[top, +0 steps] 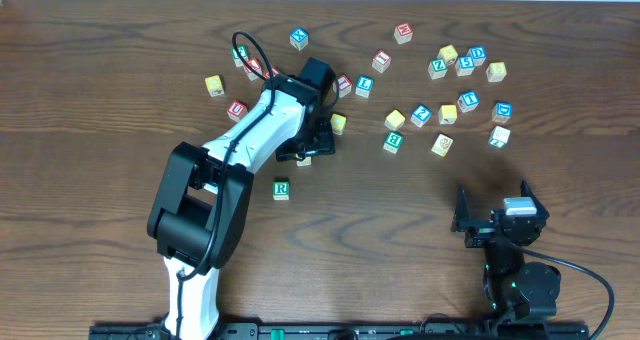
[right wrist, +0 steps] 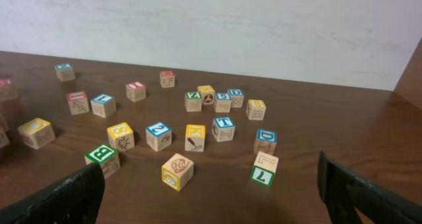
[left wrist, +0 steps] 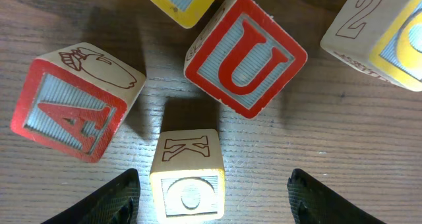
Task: Spell out ROBOT
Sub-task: 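Lower the left gripper onto the yellow O block and grasp it, then carry the O block beside the R block and lower it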
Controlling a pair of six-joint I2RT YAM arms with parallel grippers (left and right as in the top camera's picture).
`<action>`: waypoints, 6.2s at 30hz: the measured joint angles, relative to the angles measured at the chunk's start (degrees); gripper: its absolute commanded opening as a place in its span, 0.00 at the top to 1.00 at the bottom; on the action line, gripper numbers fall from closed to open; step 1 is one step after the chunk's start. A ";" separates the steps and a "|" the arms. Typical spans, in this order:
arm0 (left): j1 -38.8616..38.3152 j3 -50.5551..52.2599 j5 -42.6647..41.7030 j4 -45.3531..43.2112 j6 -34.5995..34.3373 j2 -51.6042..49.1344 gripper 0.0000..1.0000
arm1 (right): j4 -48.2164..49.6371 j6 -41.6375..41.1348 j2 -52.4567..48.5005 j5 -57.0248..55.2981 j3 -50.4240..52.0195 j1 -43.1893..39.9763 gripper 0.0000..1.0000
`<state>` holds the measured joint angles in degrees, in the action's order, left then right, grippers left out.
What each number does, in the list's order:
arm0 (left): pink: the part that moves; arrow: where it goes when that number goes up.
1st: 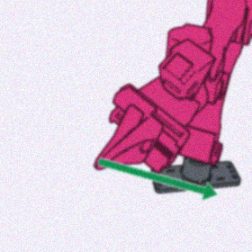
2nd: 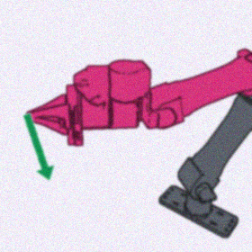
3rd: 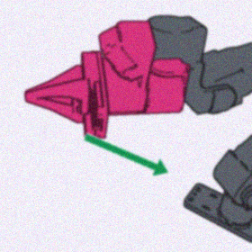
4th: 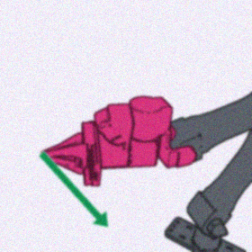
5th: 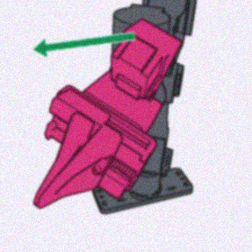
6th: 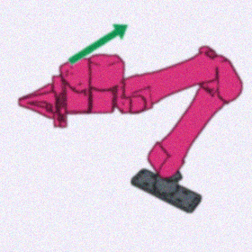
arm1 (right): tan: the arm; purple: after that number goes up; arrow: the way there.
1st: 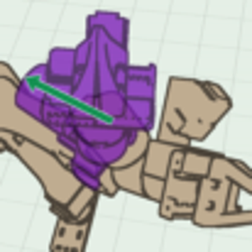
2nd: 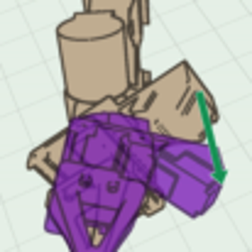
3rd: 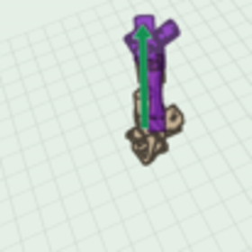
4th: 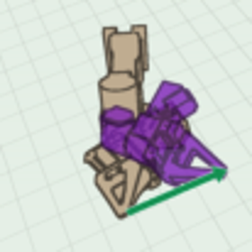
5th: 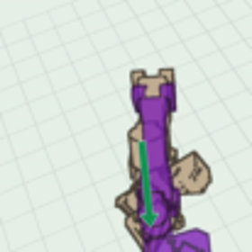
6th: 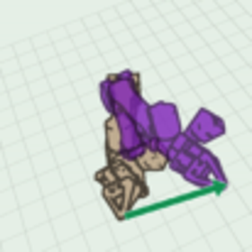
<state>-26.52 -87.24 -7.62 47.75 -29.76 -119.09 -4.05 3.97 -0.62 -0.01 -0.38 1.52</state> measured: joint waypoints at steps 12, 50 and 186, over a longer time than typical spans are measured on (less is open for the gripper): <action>0.00 0.59 0.07 -0.46 0.00 -0.02 0.30 | 0.00 0.00 -0.02 0.00 0.00 0.00 0.01; 0.00 2.51 1.79 -1.25 0.17 -0.07 0.51 | 0.00 0.00 0.00 0.00 0.00 0.00 0.01; -10.32 28.20 9.27 -10.51 -9.16 20.81 0.92 | 0.00 0.00 0.00 0.00 0.00 0.00 0.01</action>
<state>-36.84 -59.05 1.65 37.23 -38.92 -98.28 -4.05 3.97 -0.62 -0.01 -0.38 1.52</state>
